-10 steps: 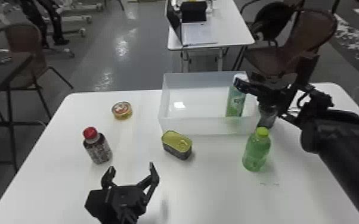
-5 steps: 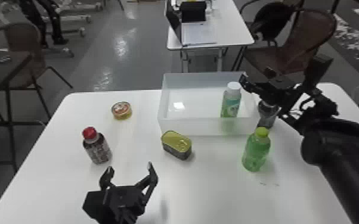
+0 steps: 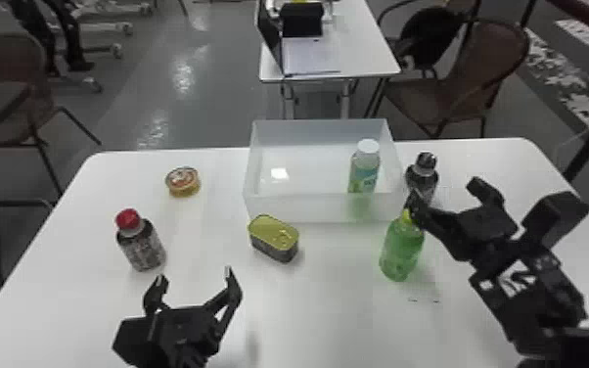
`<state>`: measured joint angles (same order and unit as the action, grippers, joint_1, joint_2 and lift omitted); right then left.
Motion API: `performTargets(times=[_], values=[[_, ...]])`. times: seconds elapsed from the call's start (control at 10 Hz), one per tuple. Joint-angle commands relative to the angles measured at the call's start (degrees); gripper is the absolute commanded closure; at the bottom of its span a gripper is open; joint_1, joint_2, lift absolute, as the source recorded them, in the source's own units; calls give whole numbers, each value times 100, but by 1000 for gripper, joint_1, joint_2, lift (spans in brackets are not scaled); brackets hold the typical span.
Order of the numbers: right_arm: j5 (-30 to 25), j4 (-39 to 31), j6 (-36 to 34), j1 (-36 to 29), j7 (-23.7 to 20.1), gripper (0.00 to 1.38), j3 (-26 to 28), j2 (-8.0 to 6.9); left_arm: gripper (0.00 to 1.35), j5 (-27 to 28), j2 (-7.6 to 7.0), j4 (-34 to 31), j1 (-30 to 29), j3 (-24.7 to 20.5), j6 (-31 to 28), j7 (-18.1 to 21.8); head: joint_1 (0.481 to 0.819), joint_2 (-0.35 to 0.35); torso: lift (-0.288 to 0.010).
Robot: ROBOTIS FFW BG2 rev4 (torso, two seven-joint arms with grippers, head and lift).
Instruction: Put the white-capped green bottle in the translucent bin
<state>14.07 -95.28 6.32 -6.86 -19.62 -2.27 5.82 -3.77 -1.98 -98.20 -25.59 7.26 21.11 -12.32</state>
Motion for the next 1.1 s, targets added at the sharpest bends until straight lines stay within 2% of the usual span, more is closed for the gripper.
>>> performTargets(times=[0.0, 0.1, 0.3, 1.0], values=[[-221, -299, 212, -896, 222, 61, 7, -2, 150, -1, 22, -6, -43, -32, 25, -7, 695, 55, -114], [-150, -325, 212, -1195, 222, 81, 25, 33, 150, 26, 31, -23, -69, -49, 43, -7, 695, 52, -114], [-414, -466, 185, -1459, 327, 84, 25, 42, 150, 26, 22, -23, -104, -67, 51, 1, 695, 53, -114], [-572, -466, 484, -1617, 635, 84, 25, -37, 150, 26, 5, -32, -113, -58, 60, 1, 695, 50, -114]])
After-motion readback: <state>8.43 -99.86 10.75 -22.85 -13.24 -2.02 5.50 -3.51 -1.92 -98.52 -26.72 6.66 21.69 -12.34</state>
